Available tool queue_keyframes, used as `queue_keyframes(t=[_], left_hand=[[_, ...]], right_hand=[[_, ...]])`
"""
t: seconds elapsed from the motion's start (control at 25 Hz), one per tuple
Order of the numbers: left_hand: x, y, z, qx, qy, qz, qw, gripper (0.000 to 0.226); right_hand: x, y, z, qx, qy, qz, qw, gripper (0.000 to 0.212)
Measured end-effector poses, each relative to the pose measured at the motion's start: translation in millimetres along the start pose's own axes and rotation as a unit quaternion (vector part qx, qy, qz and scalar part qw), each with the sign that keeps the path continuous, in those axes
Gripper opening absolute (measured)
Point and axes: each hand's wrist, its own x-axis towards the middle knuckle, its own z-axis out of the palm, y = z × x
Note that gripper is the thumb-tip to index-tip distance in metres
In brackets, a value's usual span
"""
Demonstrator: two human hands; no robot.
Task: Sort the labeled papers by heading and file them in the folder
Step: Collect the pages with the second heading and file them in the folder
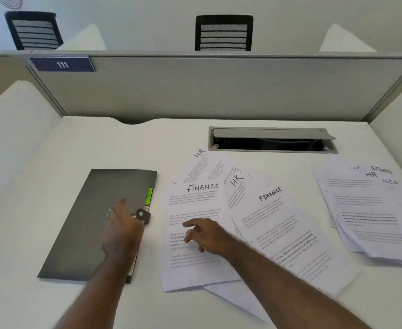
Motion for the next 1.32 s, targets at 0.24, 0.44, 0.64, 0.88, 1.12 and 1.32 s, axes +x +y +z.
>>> queue_keyframes(t=[0.24, 0.44, 0.64, 0.88, 1.12, 1.32], left_hand=[[-44.6, 33.5, 32.2, -0.079, 0.018, 0.069, 0.994, 0.038], [-96.2, 23.0, 70.7, 0.064, -0.054, 0.012, 0.996, 0.052], [-96.2, 27.7, 73.9, 0.119, -0.077, -0.071, 0.987, 0.081], [-81.1, 44.0, 71.5, 0.087, -0.108, -0.109, 0.984, 0.086], [-72.4, 42.8, 71.1, 0.050, -0.120, -0.121, 0.984, 0.100], [-70.7, 38.6, 68.0, 0.054, -0.093, -0.118, 0.987, 0.049]], right_hand=[[-63.3, 92.0, -105.7, -0.164, 0.342, 0.063, 0.923, 0.029], [-114.7, 140.1, -167.3, -0.268, 0.298, 0.300, 0.866, 0.073], [-129.0, 161.4, -174.5, -0.319, 0.287, 0.306, 0.850, 0.085], [-133.2, 167.8, -186.5, -0.279, 0.278, 0.303, 0.868, 0.083], [-136.6, 180.2, -197.1, -0.235, 0.282, 0.269, 0.890, 0.047], [-141.0, 186.0, -218.6, -0.095, 0.283, 0.177, 0.938, 0.023]])
